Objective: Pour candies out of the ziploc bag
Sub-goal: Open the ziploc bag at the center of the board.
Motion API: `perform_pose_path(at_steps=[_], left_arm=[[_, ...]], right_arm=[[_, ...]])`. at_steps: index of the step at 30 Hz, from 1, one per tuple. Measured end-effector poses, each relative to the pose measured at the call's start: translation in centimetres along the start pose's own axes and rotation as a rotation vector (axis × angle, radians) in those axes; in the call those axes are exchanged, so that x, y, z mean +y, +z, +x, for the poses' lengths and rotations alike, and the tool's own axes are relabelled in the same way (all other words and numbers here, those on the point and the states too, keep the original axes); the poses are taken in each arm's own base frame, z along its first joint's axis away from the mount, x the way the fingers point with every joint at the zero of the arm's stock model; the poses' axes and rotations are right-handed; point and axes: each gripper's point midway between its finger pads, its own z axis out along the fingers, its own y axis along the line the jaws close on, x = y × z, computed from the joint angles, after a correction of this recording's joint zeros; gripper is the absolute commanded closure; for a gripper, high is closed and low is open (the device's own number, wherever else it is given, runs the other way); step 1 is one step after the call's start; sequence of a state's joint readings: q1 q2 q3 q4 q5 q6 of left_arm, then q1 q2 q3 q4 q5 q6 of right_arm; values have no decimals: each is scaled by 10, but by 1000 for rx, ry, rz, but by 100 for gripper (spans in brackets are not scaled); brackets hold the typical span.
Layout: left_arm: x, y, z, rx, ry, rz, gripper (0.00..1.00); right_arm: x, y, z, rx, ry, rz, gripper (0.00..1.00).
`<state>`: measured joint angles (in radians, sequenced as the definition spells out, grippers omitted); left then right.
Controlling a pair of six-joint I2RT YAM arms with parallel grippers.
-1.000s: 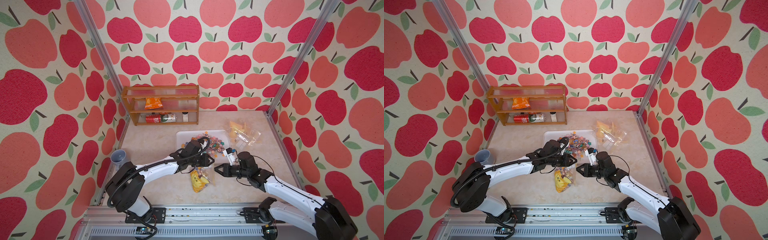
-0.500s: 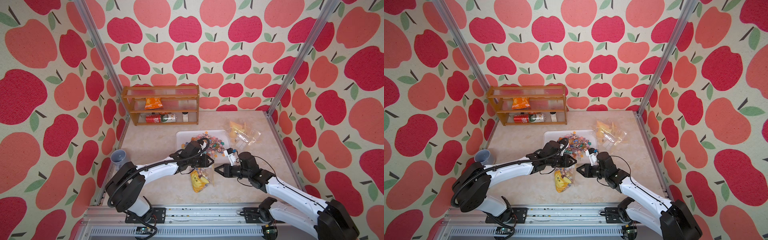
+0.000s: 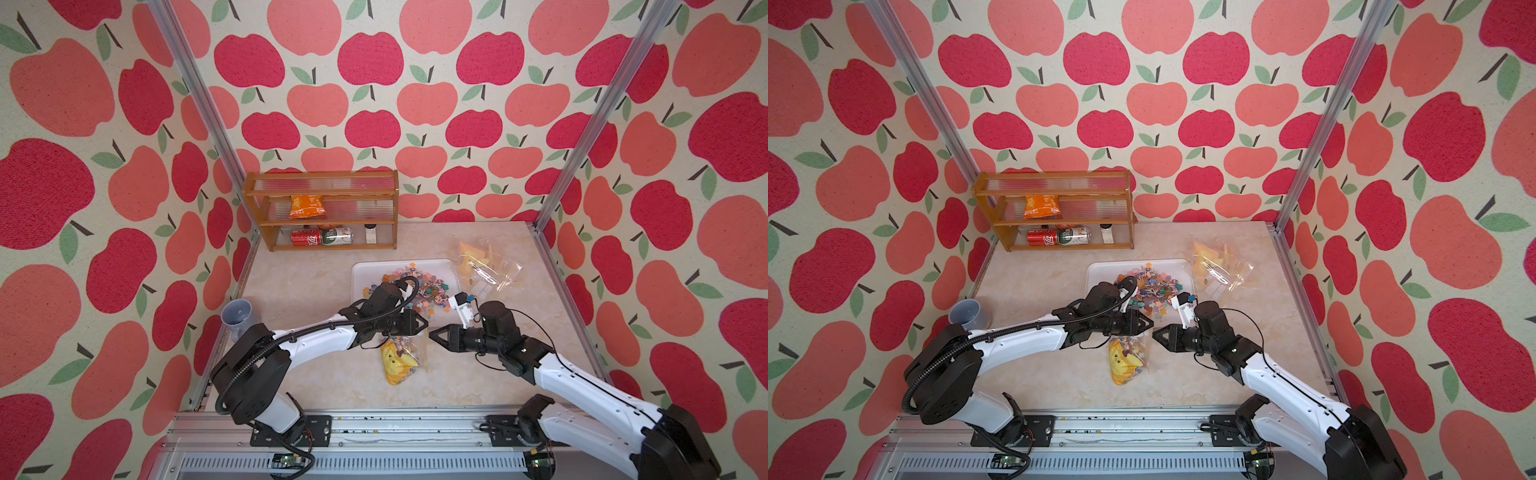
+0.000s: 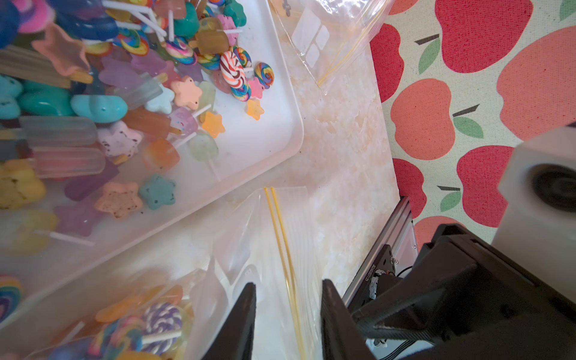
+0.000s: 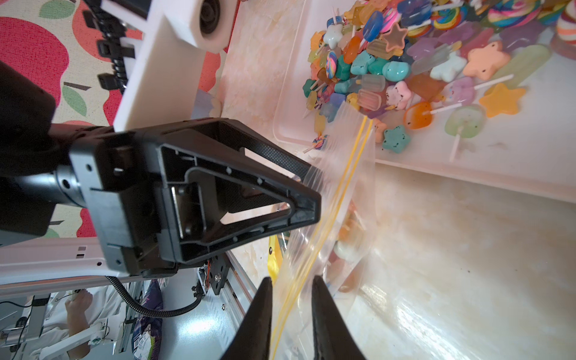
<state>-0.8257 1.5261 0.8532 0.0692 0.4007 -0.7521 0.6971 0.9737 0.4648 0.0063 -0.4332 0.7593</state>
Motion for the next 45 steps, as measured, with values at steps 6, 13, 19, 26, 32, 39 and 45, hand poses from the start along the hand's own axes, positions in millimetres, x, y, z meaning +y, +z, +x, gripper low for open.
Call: perform_pose_path(at_steps=[6,13,19,26,32,39,45], left_arm=[[-1,0,-1,-3,-5,3,67],[-2,0,-2,-7,-11,7,67],[-2,0,-2,-7,-14,7,67],[-2,0,-2,-8,-13,8,67],[-2,0,-2,-8,-13,8,67],[-3,0,-3,-11,-12,11,67],[-3,0,-3,-12,-11,13,67]], right_arm=[[-4,5,-3,4,11,20,76],[-2,8,-9,-6,6,16,75],[0,8,-13,-14,1,13,76],[0,8,-13,-16,-3,19,76],[0,11,-9,-3,-13,23,76],[1,12,-10,-3,-28,33,76],[-2,13,-10,-4,-32,49,76]])
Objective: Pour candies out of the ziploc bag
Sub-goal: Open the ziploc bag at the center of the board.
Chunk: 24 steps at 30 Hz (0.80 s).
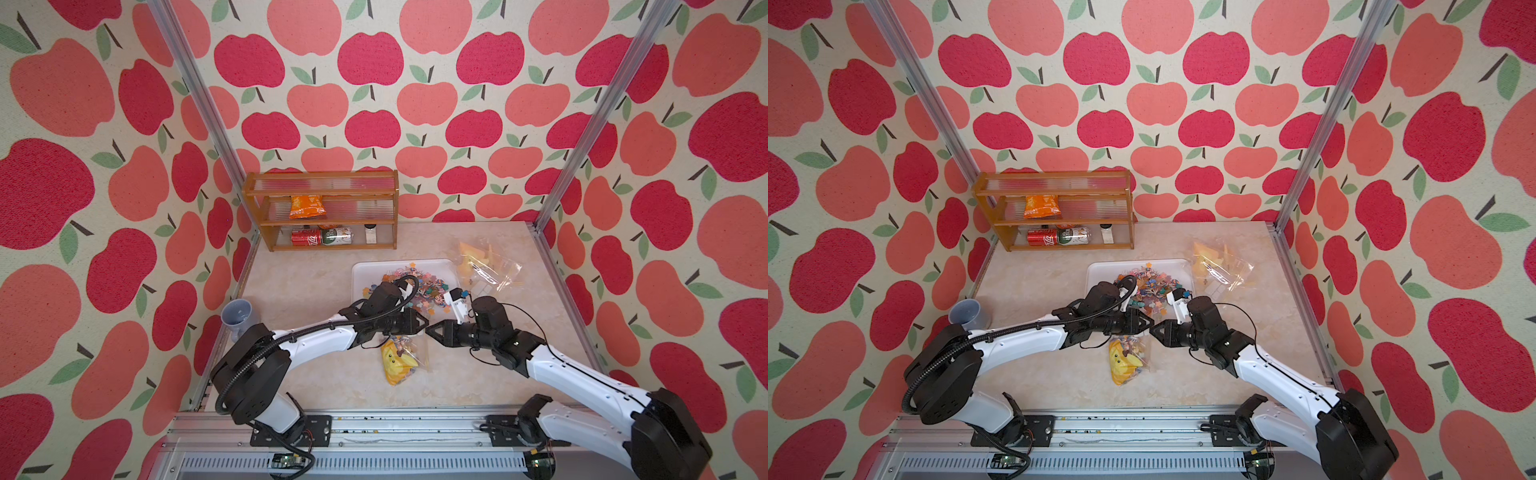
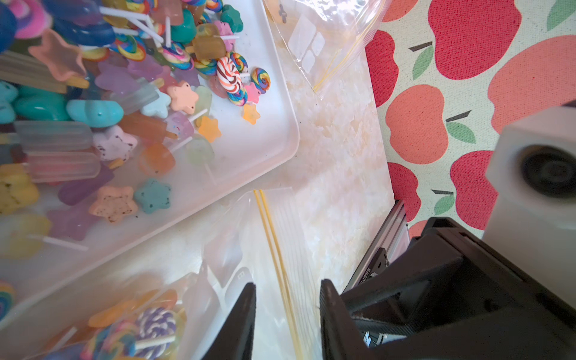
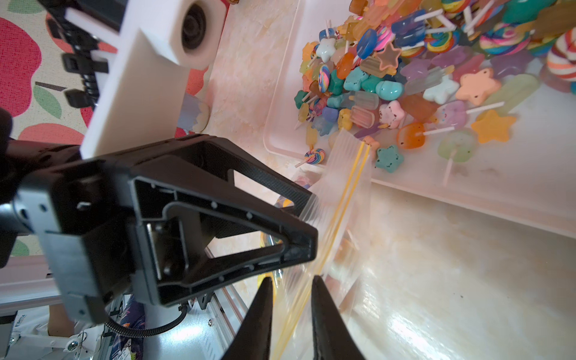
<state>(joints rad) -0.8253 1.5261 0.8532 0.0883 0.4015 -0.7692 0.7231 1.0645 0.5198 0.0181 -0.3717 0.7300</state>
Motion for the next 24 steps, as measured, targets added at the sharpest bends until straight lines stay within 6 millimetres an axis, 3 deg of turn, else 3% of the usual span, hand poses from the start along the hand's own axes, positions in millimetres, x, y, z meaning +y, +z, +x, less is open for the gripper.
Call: perform_pose_path(at_steps=[24], left_arm=[[0,0,0,0,0,0,67]], right_arm=[[-14,7,7,24,9,62,78]])
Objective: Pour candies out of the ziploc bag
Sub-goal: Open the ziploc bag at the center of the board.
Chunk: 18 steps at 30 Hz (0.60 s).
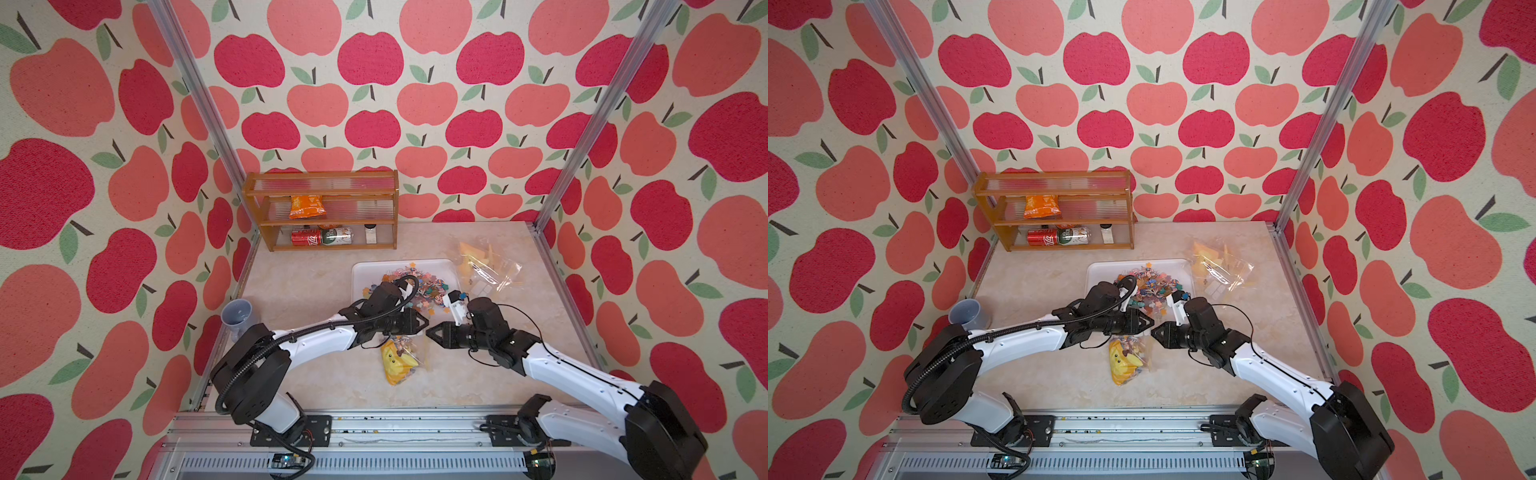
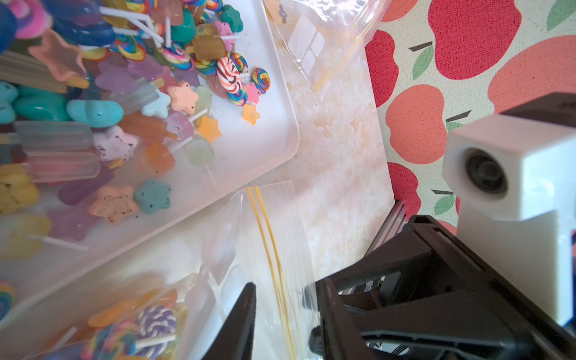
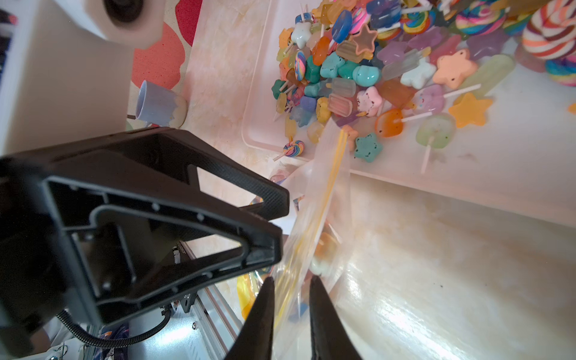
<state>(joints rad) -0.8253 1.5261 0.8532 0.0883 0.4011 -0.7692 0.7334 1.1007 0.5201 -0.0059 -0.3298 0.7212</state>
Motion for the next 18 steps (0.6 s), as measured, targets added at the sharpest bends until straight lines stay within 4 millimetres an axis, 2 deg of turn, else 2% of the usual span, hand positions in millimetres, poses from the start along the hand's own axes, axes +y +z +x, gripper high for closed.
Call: perform_pose_path(at_steps=[12,18], left_arm=[[1,0,2,7,4,-7,67],[4,0,9,37,21,-36,67]], right_arm=[[-2,4,3,14,2,6,78],[-3,5,4,20,5,10,79]])
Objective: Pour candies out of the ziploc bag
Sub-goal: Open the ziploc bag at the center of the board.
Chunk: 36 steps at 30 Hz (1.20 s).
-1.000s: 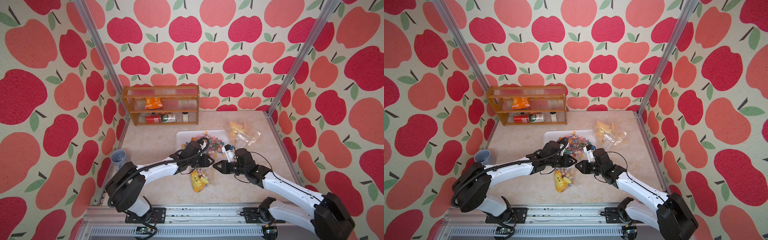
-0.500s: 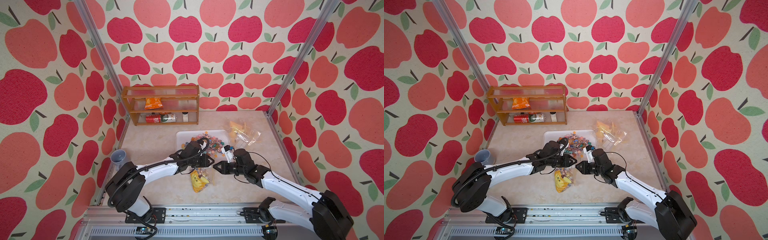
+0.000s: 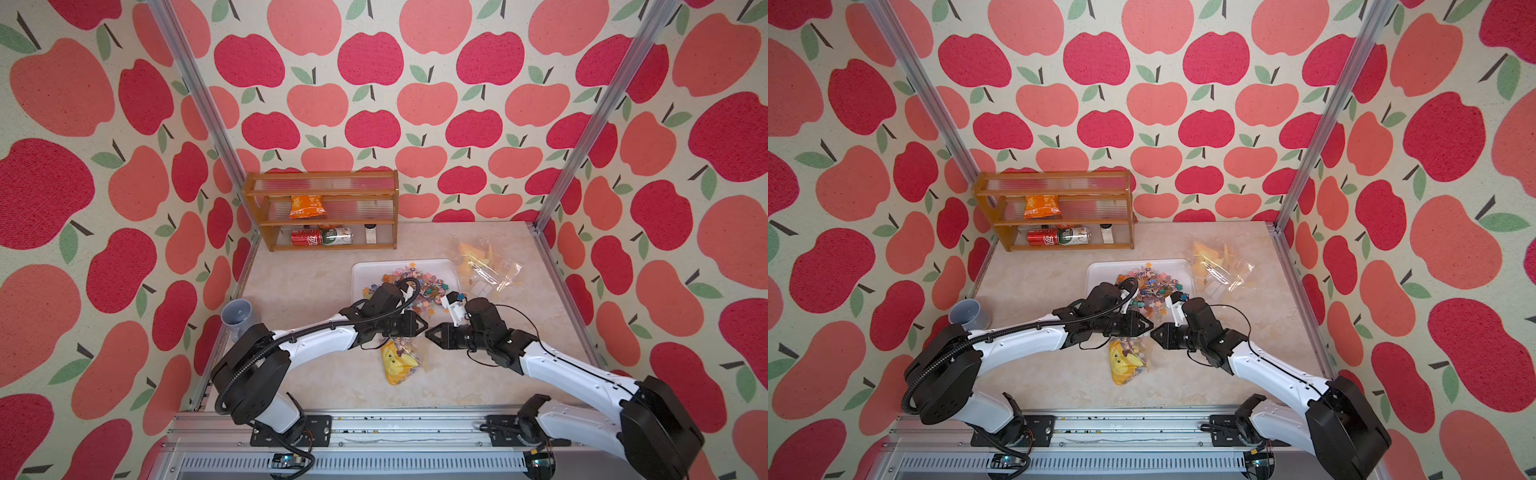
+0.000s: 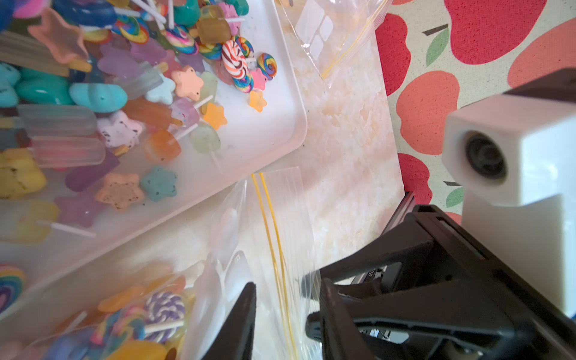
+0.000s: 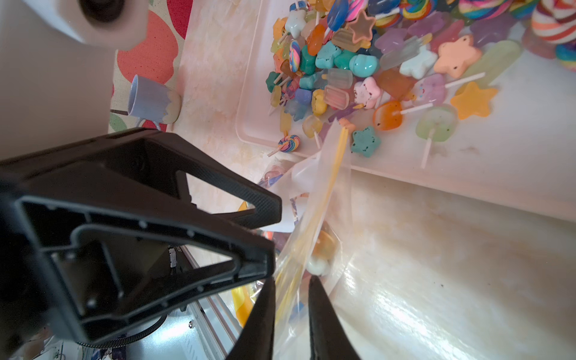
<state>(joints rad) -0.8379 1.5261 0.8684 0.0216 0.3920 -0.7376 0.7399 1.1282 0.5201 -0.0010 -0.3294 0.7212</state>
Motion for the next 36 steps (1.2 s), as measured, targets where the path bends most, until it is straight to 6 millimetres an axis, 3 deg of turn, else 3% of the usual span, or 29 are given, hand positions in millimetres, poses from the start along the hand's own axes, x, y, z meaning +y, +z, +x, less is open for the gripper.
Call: perform_pose_path(at_steps=[36], left_arm=[[17,13,11,53,10,-92,72]], right_arm=[[5,-5,-4,-26,-14,-6,80]])
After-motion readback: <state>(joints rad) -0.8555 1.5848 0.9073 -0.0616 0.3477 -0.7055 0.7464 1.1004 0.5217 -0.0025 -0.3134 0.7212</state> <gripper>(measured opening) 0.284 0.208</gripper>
